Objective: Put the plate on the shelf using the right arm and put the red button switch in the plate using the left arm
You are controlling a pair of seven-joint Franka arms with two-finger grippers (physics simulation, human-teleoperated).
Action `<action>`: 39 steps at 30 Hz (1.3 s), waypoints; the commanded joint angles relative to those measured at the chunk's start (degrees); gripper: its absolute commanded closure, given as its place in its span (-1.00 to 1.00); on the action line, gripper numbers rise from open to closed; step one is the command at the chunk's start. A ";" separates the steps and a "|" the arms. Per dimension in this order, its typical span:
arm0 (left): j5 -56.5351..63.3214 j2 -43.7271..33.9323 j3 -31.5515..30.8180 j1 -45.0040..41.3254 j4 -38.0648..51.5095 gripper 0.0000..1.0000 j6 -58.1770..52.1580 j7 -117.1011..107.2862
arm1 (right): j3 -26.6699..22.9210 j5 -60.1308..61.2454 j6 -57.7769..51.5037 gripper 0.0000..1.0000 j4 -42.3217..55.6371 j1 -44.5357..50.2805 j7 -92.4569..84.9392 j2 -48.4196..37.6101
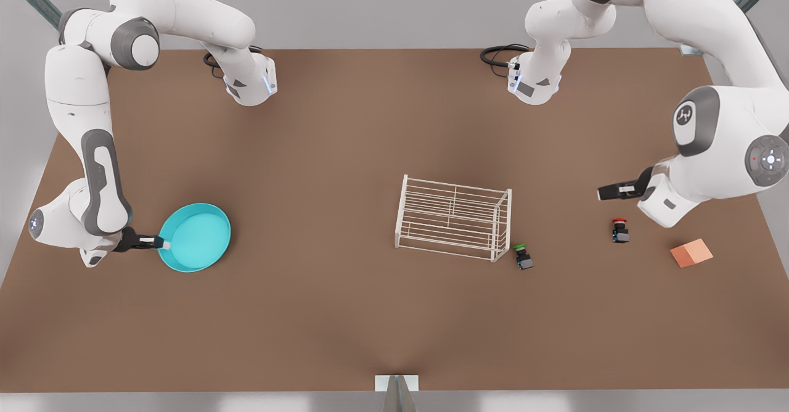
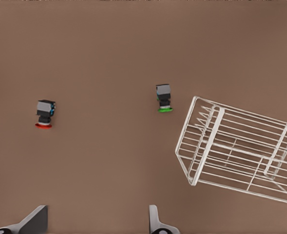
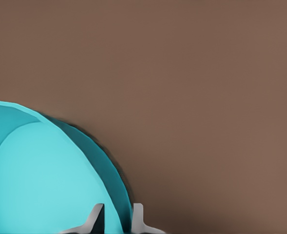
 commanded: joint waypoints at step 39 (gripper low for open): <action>-0.11 -3.26 -0.58 -0.26 -5.46 -1.00 5.86 -0.97 | 3.35 0.36 -11.82 0.54 1.96 2.03 -3.82 -9.20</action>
